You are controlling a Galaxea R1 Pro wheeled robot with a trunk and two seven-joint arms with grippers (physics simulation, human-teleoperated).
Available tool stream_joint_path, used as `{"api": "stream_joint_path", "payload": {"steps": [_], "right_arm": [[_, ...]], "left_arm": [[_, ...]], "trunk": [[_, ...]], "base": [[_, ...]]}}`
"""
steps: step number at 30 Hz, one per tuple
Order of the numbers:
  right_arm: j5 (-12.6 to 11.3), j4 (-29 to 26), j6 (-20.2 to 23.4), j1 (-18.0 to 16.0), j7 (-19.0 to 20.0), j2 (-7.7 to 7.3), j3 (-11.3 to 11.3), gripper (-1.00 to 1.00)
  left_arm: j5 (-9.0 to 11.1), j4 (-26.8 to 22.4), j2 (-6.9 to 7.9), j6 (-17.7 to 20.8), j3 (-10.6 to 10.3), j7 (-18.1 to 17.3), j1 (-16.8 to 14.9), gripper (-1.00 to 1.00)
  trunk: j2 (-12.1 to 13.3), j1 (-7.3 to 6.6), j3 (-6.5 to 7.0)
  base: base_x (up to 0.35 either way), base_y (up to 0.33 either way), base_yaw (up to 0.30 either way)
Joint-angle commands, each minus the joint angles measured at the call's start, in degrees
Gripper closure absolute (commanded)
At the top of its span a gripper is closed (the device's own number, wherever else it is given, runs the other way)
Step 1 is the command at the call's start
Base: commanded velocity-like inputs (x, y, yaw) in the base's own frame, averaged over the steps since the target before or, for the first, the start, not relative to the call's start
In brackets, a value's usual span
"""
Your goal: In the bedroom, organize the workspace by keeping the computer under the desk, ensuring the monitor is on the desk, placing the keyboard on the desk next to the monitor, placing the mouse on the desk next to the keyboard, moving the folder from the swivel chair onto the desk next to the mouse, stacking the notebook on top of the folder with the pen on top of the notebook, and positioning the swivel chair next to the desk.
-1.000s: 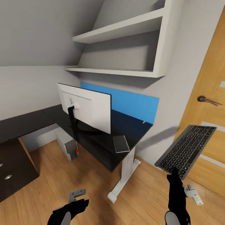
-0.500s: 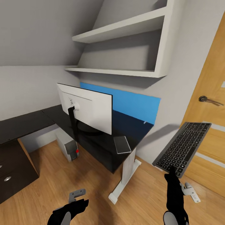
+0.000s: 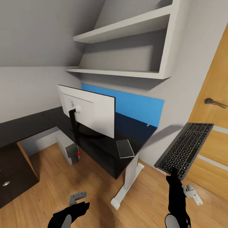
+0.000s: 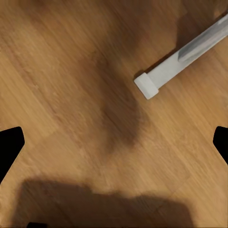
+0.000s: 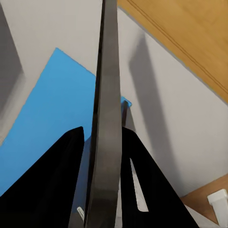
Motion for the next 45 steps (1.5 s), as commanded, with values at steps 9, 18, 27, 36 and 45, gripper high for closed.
{"api": "stream_joint_path", "payload": {"steps": [9, 18, 27, 36, 45], "right_arm": [[-0.1, -0.1, -0.1, 0.0, -0.1, 0.02, 0.0, 1.00], [0.8, 1.0, -15.1, 0.1, -0.6, 0.42, 6.2, 1.00], [1.1, 4.3, -30.6, 0.5, -0.7, 0.32, 14.9, 1.00], [1.3, 5.8, -31.6, 0.5, -0.7, 0.43, 17.7, 1.00], [1.0, 9.4, -31.6, 0.5, -0.8, 0.46, 21.1, 1.00]], "left_arm": [[0.6, -0.1, 0.01, 0.2, -0.1, 0.5, 0.0, -1.00], [0.7, 0.0, 0.01, 0.2, -0.1, 0.6, 0.0, -1.00], [0.6, 0.0, 0.01, 0.2, -0.1, 0.6, 0.0, -1.00], [0.7, 0.0, 0.10, 0.1, 0.1, 0.5, 0.0, -1.00], [0.7, 0.0, 0.10, 0.1, 0.1, 0.4, 0.0, -1.00]], "trunk": [[0.0, 0.01, -0.05], [0.0, 0.01, -0.05], [0.0, 0.01, -0.05], [0.0, 0.01, -0.05], [0.0, 0.01, -0.05]], "base": [[0.121, 0.050, 0.000], [0.010, 0.004, 0.000], [0.000, 0.000, 0.000], [0.145, 0.000, 0.000], [0.322, 0.056, 0.000]]}}
